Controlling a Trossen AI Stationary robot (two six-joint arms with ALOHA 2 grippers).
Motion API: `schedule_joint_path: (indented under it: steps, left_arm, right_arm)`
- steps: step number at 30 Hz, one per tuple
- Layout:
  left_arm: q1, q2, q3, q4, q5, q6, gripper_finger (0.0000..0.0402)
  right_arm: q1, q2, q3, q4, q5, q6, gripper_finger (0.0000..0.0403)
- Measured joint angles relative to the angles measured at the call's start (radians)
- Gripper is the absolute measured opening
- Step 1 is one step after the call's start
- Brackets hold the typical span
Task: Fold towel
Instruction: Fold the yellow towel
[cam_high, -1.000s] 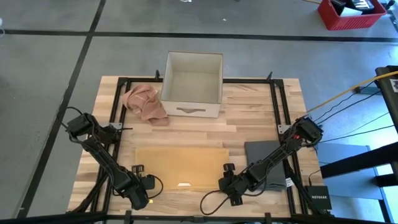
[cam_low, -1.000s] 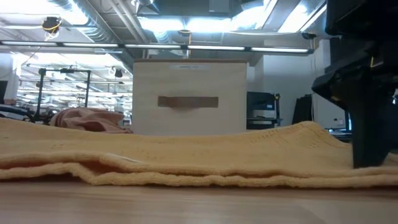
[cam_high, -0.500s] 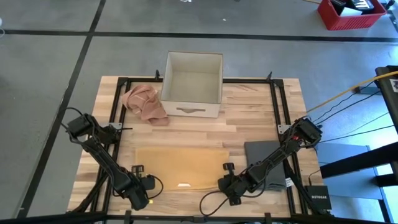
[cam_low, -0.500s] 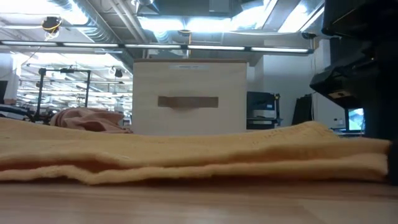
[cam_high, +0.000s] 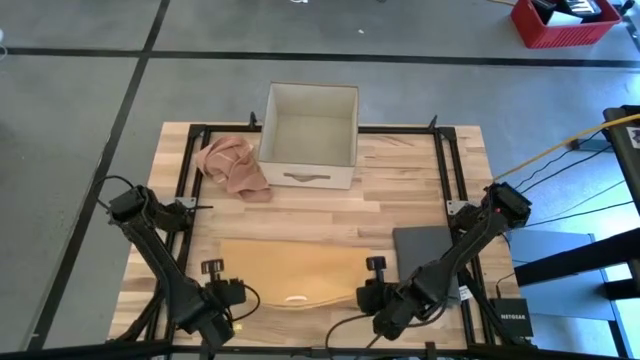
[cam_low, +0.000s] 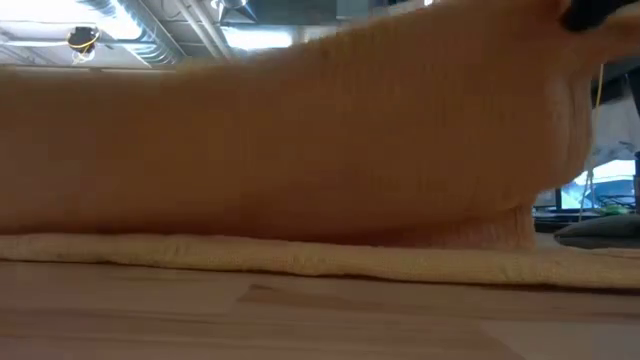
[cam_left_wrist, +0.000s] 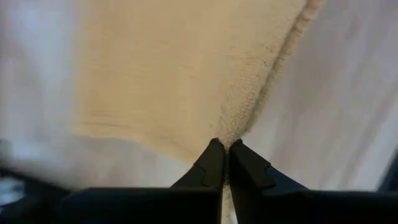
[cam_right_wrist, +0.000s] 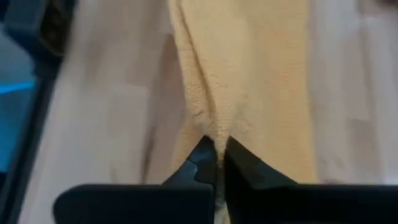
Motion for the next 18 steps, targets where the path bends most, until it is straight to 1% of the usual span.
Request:
schedule_joint_path:
  steps: [5,9,11,14,18]
  left_arm:
    - [0.003,-0.003,0.132,-0.254,-0.159,-0.072,0.0003]
    - [0.006,-0.025,0.135,-0.244,-0.325,-0.076,0.0005]
    - [0.016,-0.030,0.132,-0.257,-0.366,-0.081,0.0004]
    - [0.034,-0.035,0.123,-0.255,-0.413,-0.049,0.0002]
    - [0.072,-0.036,0.123,-0.254,-0.426,0.042,0.0002]
  right_arm:
    - [-0.021,-0.014,0.056,-0.129,0.070,0.052,0.0023]
    - [-0.037,-0.023,0.060,-0.186,0.145,0.099,0.0012]
    - [-0.051,-0.020,0.054,-0.216,0.161,0.126,0.0009]
    - [-0.074,-0.021,0.047,-0.234,0.190,0.168,0.0013]
    - [-0.099,-0.021,0.046,-0.288,0.267,0.186,0.0016]
